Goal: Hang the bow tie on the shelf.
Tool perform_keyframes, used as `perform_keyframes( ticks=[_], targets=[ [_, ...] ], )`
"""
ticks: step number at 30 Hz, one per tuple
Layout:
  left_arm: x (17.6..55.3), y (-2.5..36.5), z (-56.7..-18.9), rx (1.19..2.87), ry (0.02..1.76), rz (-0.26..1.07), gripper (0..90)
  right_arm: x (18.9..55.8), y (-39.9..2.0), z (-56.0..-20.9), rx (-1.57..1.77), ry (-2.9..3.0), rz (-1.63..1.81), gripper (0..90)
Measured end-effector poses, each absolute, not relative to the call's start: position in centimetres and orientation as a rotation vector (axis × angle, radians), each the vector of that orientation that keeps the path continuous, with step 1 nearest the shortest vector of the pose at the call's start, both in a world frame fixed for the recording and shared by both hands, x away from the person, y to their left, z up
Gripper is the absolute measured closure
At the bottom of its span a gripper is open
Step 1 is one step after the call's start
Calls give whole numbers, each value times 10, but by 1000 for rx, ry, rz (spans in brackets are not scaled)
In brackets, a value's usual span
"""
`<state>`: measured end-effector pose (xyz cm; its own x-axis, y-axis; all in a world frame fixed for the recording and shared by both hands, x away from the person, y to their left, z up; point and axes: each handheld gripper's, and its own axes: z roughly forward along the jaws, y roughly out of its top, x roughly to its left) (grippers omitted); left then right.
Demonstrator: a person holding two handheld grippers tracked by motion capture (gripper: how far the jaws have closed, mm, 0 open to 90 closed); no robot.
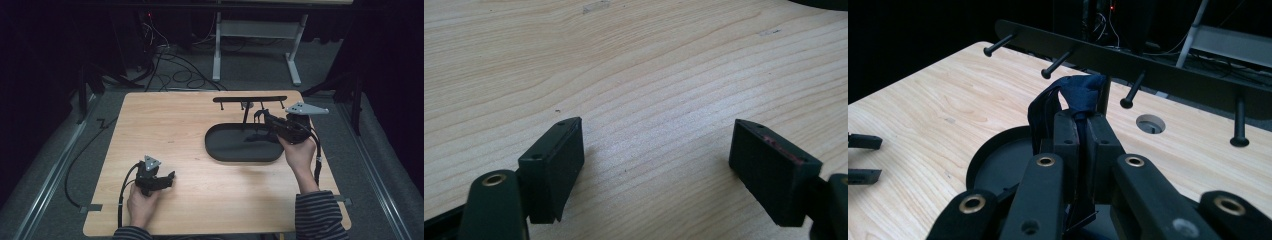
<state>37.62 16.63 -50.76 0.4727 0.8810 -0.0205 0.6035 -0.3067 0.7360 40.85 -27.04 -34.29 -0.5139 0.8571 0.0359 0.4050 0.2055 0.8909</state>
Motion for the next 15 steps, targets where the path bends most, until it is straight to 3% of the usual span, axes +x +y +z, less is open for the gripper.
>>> perform_keyframes(
  ticks=[15],
  targets=[
    [376, 166, -508, 2028, 1227, 515, 224, 423, -270, -337, 1192, 2003, 1246, 873]
  ],
)
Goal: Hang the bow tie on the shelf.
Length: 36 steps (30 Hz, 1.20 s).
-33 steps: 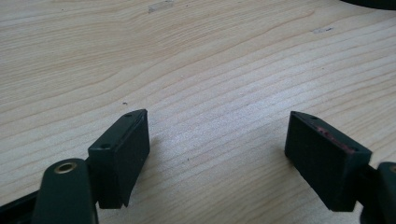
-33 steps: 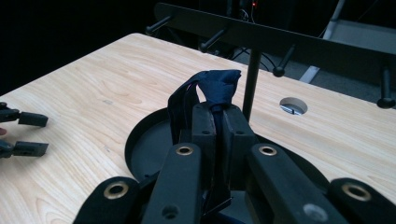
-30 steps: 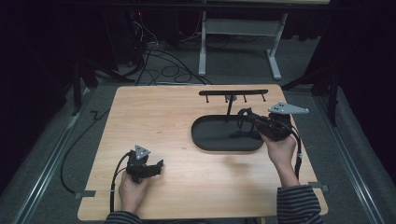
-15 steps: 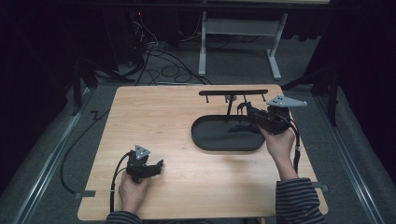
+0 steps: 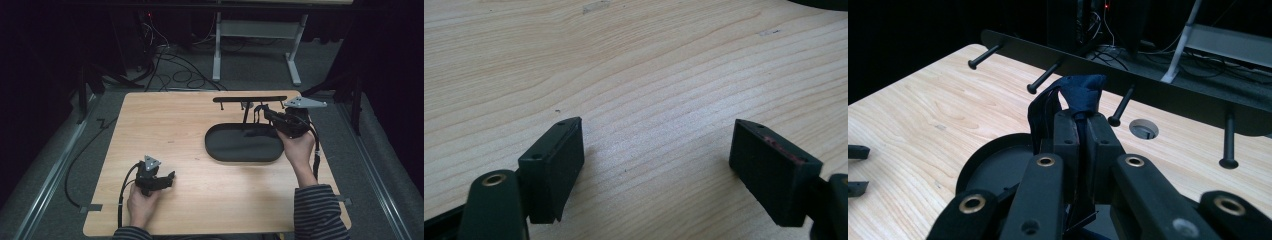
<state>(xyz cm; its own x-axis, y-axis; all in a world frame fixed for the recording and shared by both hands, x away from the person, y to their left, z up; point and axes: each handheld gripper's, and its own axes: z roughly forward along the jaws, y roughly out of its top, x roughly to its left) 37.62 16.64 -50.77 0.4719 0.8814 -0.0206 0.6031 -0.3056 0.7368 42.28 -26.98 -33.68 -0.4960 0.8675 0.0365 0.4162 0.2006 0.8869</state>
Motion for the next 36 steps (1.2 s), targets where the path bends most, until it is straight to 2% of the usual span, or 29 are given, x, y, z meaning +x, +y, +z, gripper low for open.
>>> perform_keyframes(
  ticks=[36],
  targets=[
    [376, 166, -508, 2028, 1227, 514, 225, 462, -279, -353, 1327, 1978, 1170, 871]
  ],
)
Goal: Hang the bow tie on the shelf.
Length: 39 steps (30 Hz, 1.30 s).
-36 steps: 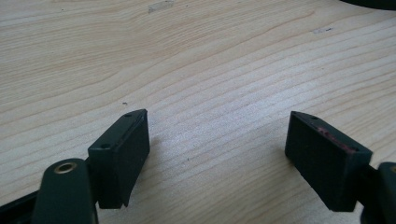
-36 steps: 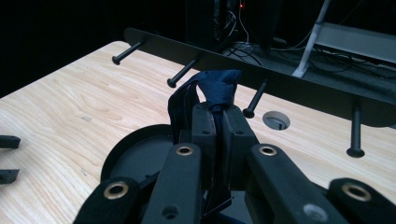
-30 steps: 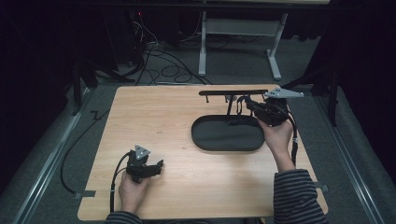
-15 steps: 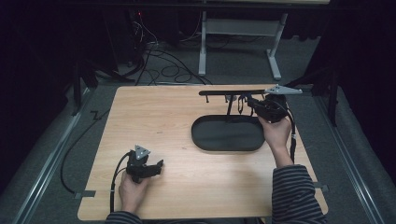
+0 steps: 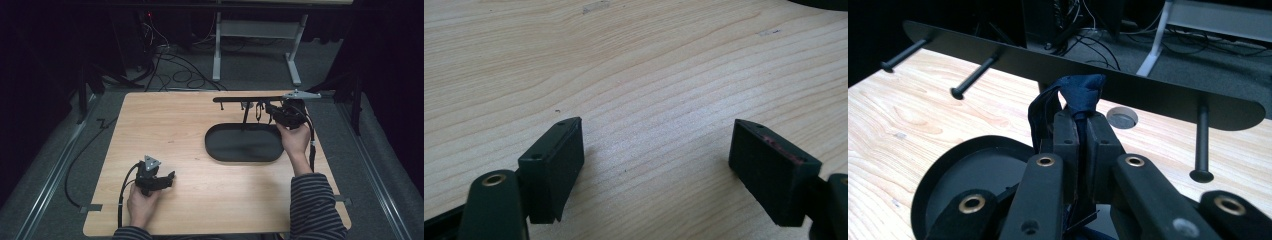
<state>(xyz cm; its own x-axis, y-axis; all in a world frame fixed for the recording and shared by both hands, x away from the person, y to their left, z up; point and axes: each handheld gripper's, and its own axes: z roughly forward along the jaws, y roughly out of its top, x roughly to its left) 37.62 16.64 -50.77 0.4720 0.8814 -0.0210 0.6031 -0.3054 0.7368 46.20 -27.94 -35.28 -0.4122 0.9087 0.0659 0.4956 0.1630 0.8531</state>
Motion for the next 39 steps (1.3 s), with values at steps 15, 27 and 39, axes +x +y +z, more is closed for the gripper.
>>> perform_keyframes(
  ticks=[15, 27, 39],
  targets=[
    [376, 166, -508, 2028, 1227, 514, 225, 470, -281, -360, 1372, 1975, 1146, 861],
    [376, 167, -508, 2028, 1227, 514, 224, 472, -282, -363, 1384, 1981, 1140, 823],
    [376, 166, -508, 2028, 1227, 514, 224, 470, -284, -362, 1385, 1970, 1135, 715]
  ],
)
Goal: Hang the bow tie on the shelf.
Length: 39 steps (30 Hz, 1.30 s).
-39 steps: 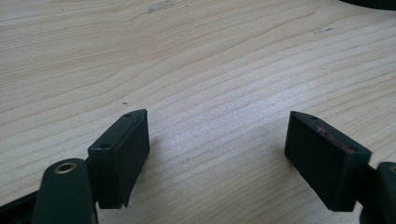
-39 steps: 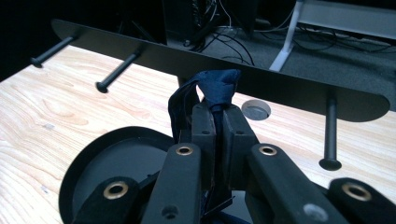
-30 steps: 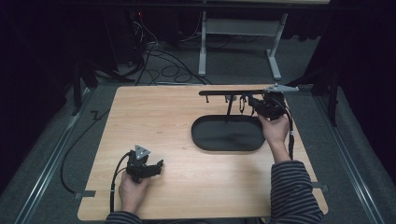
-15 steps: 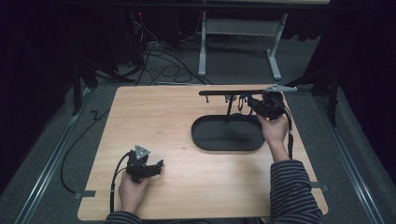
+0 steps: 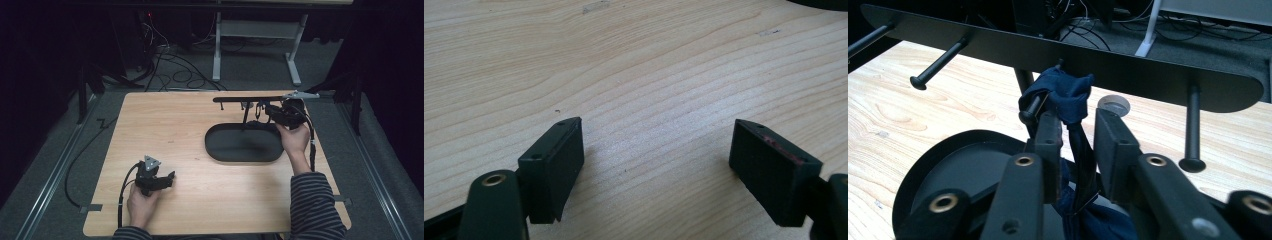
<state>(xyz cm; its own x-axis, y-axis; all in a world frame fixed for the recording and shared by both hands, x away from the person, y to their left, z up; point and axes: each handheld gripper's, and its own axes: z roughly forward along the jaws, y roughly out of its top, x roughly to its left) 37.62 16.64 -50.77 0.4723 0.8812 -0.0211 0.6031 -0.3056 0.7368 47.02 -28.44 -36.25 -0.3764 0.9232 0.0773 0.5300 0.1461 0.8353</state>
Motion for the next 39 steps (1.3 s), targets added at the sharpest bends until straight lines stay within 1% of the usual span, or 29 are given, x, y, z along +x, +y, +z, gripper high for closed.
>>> perform_keyframes(
  ticks=[5, 17, 28, 39],
  targets=[
    [376, 166, -508, 2029, 1227, 514, 224, 470, -287, -363, 1400, 1969, 1137, 688],
    [376, 166, -508, 2030, 1227, 513, 224, 465, -290, -358, 1389, 1951, 1159, 674],
    [376, 166, -508, 2030, 1227, 513, 224, 453, -301, -357, 1385, 1933, 1187, 634],
    [376, 166, -508, 2031, 1226, 515, 224, 442, -307, -356, 1378, 1919, 1227, 624]
  ],
)
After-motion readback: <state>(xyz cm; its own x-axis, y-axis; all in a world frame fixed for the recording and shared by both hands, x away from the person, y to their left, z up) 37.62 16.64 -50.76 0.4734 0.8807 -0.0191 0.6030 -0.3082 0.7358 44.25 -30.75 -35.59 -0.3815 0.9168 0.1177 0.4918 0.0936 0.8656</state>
